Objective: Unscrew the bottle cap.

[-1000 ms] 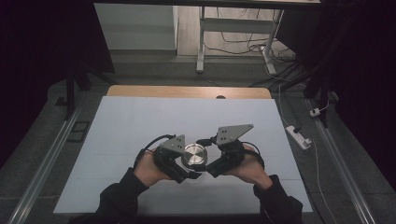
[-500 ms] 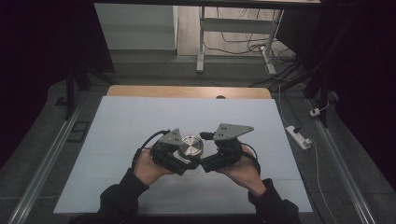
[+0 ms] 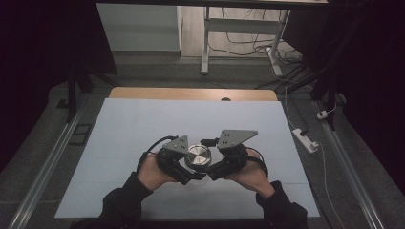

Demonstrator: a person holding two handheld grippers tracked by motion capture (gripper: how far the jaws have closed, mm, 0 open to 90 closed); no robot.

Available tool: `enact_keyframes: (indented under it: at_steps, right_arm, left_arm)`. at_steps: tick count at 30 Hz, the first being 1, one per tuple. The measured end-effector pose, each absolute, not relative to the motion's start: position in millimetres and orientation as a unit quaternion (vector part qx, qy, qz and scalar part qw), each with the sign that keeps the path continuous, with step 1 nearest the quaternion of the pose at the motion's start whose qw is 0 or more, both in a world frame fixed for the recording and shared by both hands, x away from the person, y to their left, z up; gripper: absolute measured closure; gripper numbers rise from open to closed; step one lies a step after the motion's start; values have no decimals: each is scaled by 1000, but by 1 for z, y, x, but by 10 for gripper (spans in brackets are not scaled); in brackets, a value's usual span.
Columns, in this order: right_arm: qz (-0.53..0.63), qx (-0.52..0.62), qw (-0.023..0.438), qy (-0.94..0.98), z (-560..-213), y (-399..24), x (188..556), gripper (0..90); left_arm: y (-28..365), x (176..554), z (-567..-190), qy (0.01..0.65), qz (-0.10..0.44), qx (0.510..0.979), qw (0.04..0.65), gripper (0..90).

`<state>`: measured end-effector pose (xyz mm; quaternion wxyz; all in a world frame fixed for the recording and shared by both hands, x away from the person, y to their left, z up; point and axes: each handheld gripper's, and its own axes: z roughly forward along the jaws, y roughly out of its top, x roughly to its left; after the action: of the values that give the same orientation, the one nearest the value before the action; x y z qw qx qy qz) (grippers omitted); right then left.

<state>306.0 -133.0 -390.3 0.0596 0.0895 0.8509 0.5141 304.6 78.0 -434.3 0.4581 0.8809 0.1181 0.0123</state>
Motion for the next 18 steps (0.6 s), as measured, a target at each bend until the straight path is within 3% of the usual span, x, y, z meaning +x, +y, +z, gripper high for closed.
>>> enact_keyframes:
  at_steps: [2, 5, 9, 13, 17, 18]
  right_arm:
    - [525, 64, 19, 848, -391, -141, 312, 192]
    - [530, 61, 4, 846, -392, -144, 316, 192]
    - [529, 81, 20, 845, -389, -142, 314, 150]
    - [497, 118, 76, 857, -390, -130, 305, 103]
    - [490, 144, 97, 854, -394, -123, 303, 113]
    - [488, 151, 110, 853, -397, -121, 302, 158]
  left_arm:
    - [75, 303, -434, 105, 2, 881, 461, 155]
    - [74, 303, -433, 111, 7, 882, 458, 155]
    - [77, 305, -433, 138, 28, 881, 452, 155]
    - [78, 307, -435, 172, 44, 875, 451, 155]
    - [77, 307, -437, 186, 60, 878, 437, 155]
    - [76, 307, -438, 188, 60, 878, 436, 155]
